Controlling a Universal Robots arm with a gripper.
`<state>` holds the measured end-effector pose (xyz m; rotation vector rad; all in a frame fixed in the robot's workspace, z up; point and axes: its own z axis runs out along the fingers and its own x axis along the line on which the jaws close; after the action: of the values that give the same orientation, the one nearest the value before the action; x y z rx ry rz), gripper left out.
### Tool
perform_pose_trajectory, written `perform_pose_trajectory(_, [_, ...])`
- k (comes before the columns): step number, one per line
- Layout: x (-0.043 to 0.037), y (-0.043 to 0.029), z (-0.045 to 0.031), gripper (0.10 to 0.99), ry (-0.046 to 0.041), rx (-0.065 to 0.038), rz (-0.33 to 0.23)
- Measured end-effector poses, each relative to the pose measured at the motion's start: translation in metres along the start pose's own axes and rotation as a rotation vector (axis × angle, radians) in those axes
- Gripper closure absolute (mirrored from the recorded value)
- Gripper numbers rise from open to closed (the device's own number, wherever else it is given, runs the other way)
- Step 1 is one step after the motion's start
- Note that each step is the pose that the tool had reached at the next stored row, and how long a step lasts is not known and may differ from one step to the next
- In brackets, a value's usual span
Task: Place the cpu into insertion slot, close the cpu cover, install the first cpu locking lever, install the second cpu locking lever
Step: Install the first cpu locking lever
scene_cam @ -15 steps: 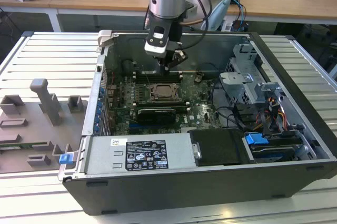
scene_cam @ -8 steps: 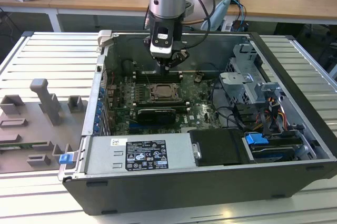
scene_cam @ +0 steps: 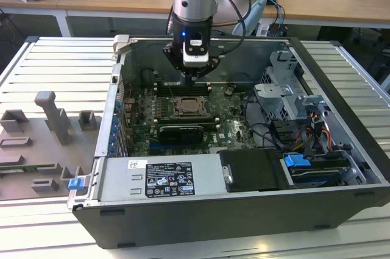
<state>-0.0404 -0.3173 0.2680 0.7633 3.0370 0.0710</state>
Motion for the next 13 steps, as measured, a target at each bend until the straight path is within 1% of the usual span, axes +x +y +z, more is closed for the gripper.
perform_pose_trajectory(1, [0.0,0.0,0.0002,0.98,0.0018,0.0,-0.039])
perform_pose_trajectory(4, [0.0,0.0,0.0005,0.98,0.0062,0.0,-0.132])
perform_pose_trajectory(8, [0.0,0.0,0.0006,0.98,0.0096,0.0,-0.206])
perform_pose_trajectory(13, [0.0,0.0,0.0006,0.98,0.0128,0.001,-0.277])
